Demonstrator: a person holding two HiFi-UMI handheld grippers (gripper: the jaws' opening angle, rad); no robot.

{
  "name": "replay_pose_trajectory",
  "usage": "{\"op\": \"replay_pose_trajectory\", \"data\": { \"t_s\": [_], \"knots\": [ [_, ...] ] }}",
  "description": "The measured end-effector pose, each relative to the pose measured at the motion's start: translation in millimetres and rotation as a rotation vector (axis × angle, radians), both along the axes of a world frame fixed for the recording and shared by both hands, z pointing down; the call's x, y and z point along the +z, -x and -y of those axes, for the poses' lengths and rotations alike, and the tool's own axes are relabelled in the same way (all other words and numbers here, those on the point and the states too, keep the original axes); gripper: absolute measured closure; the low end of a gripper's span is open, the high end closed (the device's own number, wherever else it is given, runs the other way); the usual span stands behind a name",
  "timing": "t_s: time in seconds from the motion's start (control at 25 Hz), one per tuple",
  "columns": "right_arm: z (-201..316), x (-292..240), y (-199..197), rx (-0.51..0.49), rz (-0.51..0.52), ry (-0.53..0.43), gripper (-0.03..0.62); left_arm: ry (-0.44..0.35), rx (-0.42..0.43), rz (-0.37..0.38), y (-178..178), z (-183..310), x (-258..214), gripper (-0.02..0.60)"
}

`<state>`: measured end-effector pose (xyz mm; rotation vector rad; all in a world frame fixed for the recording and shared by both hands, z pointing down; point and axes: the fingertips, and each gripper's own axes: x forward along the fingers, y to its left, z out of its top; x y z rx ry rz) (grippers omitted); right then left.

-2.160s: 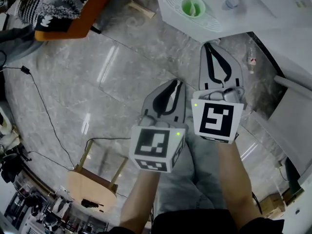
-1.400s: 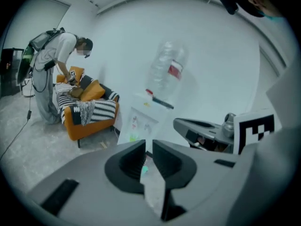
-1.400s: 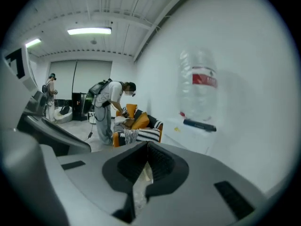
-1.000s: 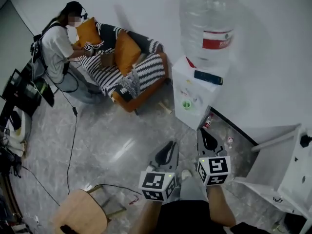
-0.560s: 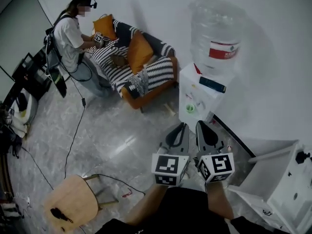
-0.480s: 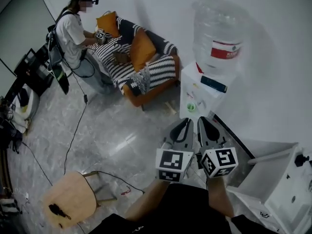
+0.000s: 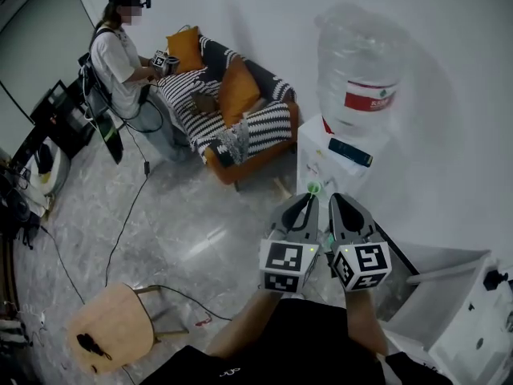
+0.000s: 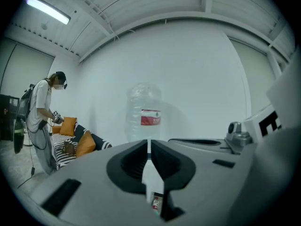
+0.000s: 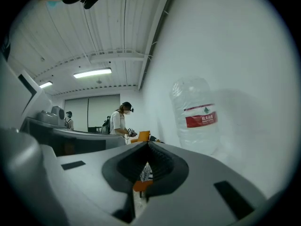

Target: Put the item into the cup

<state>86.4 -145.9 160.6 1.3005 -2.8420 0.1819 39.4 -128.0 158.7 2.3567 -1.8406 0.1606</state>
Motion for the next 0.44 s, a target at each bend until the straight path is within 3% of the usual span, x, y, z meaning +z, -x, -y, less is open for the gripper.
{"op": "replay_pose_trajectory", "data": {
  "t_s": [0.44],
  "knots": [
    [7,8,24,-0.067,0.021,0.020,0.583,0.018,-0.046,0.010,24,6,7,0.552]
  ]
}}
